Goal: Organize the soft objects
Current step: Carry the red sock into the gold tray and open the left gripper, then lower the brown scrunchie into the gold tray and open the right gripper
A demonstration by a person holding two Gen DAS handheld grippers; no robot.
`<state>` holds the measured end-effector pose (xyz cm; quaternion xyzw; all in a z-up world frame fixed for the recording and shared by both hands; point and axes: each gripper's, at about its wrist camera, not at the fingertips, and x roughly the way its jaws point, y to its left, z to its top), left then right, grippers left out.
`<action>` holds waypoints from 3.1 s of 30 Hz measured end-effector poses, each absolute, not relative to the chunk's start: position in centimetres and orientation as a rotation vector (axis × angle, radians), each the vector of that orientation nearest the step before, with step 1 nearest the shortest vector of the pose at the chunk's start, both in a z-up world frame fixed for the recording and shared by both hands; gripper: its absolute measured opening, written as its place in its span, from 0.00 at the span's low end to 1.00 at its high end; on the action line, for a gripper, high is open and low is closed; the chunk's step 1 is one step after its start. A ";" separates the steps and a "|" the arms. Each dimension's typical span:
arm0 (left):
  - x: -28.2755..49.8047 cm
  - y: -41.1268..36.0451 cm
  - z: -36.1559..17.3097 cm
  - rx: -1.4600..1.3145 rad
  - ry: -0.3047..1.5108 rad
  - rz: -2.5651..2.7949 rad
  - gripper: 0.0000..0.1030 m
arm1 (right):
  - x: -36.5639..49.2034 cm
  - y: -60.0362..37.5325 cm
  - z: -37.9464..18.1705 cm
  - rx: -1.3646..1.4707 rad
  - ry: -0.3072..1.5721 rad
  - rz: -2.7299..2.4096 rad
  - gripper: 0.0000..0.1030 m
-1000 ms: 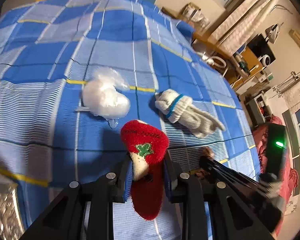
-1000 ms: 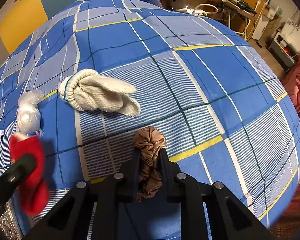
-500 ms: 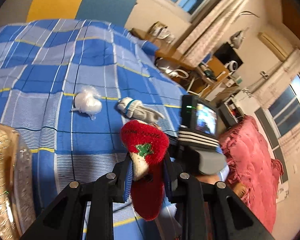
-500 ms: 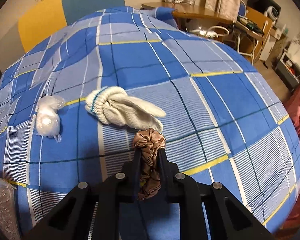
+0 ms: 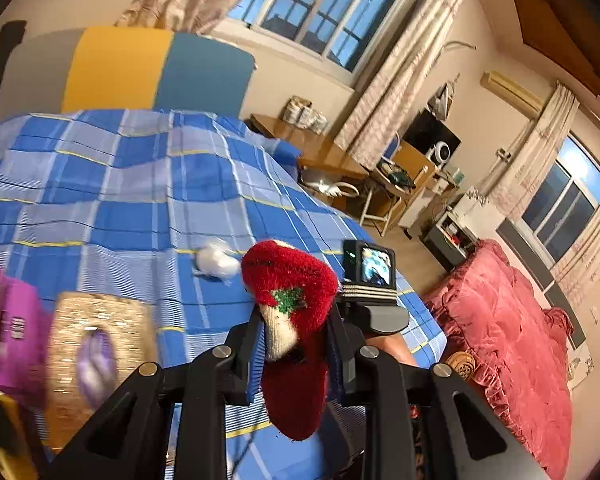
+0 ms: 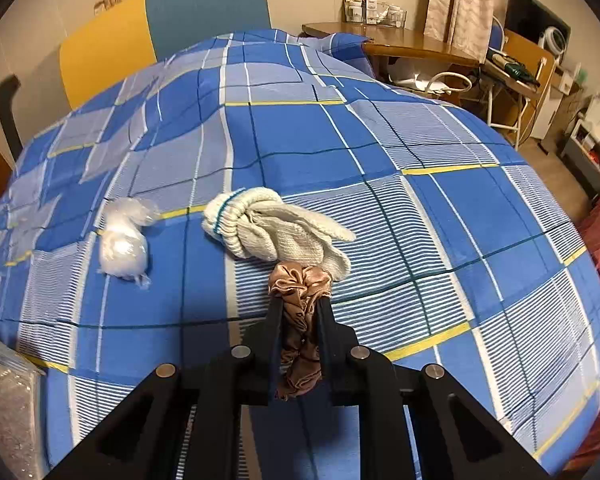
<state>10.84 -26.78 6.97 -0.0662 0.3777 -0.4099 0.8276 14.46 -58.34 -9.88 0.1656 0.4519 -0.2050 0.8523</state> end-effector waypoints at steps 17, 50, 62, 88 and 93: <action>14.8 -3.0 5.0 -0.203 0.840 -0.517 0.25 | 12.7 -59.1 -7.4 0.409 0.787 -0.475 0.15; 18.2 0.0 -6.0 -0.285 1.002 -0.434 0.53 | 10.8 -57.0 -5.4 0.311 0.664 -0.542 0.16; 15.6 2.9 -5.5 -0.338 0.956 -0.421 0.53 | 7.1 -49.6 1.5 0.227 0.566 -0.379 0.16; 12.7 12.4 -4.0 -0.418 0.851 -0.307 0.53 | 8.3 -10.4 0.1 0.003 0.783 0.489 0.16; 12.3 14.0 -4.0 -0.448 0.839 -0.289 0.53 | 10.7 -6.2 -4.2 -0.047 0.878 0.529 0.16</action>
